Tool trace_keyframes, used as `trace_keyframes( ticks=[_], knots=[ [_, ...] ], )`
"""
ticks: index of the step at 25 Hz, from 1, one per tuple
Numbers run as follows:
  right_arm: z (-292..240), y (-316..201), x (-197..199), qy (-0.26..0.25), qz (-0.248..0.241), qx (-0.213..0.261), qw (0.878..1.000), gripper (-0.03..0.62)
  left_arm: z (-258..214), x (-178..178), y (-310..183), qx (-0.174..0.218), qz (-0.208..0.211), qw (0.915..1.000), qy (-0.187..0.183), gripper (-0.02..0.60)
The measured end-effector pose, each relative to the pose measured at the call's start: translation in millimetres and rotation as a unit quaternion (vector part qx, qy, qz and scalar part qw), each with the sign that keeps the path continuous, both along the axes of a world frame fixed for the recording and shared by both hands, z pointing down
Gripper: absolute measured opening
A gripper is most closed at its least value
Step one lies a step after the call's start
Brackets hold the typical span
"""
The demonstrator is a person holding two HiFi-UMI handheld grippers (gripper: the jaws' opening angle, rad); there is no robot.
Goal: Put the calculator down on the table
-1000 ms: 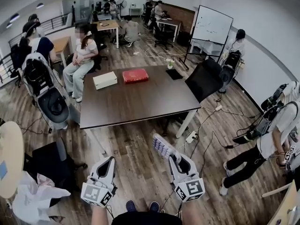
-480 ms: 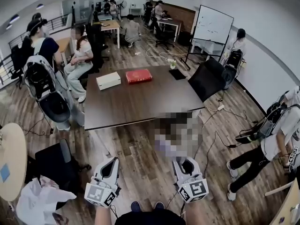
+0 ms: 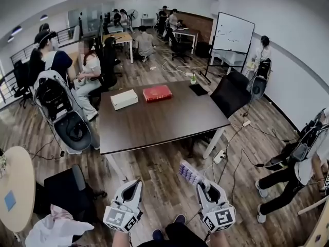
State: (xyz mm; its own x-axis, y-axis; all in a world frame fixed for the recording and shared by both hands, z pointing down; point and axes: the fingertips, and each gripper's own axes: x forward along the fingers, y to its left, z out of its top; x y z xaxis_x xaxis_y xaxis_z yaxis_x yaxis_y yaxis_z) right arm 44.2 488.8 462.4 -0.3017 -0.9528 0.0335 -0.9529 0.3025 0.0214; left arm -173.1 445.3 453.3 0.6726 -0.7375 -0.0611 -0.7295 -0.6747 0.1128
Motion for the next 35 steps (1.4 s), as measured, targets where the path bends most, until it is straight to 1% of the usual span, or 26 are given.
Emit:
trace_keyframes(
  ticks=[4, 8, 15, 20, 27, 31, 35],
  knots=[
    [-1, -13, -1, -0.004, 0.007, 0.004, 1.0, 0.115, 0, 3, -13, 0.004, 0.009, 0.9999, -0.007, -0.005],
    [-2, -32, 2, -0.008, 0.009, 0.004, 1.0, 0.115, -4, 1, -29, 0.004, 0.006, 1.0, -0.002, -0.005],
    [0, -97, 14, -0.02, -0.001, 0.014, 1.0, 0.115, -6, -3, -82, 0.011, -0.022, 0.9997, -0.008, -0.005],
    [8, -134, 25, -0.025, -0.001, 0.015, 1.0, 0.115, 1, 5, -115, 0.014, -0.026, 0.9995, -0.011, -0.005],
    [21, -211, 52, -0.031, 0.001, 0.012, 0.999, 0.115, 12, 26, -185, 0.008, -0.033, 0.9992, -0.019, -0.005],
    [14, -247, 73, -0.032, 0.001, 0.007, 0.999, 0.115, 5, 48, -222, 0.004, -0.031, 0.9994, -0.017, -0.005],
    [16, -284, 94, -0.035, -0.005, 0.003, 0.999, 0.115, 3, 74, -260, 0.004, -0.028, 0.9993, -0.024, -0.005]
  ],
)
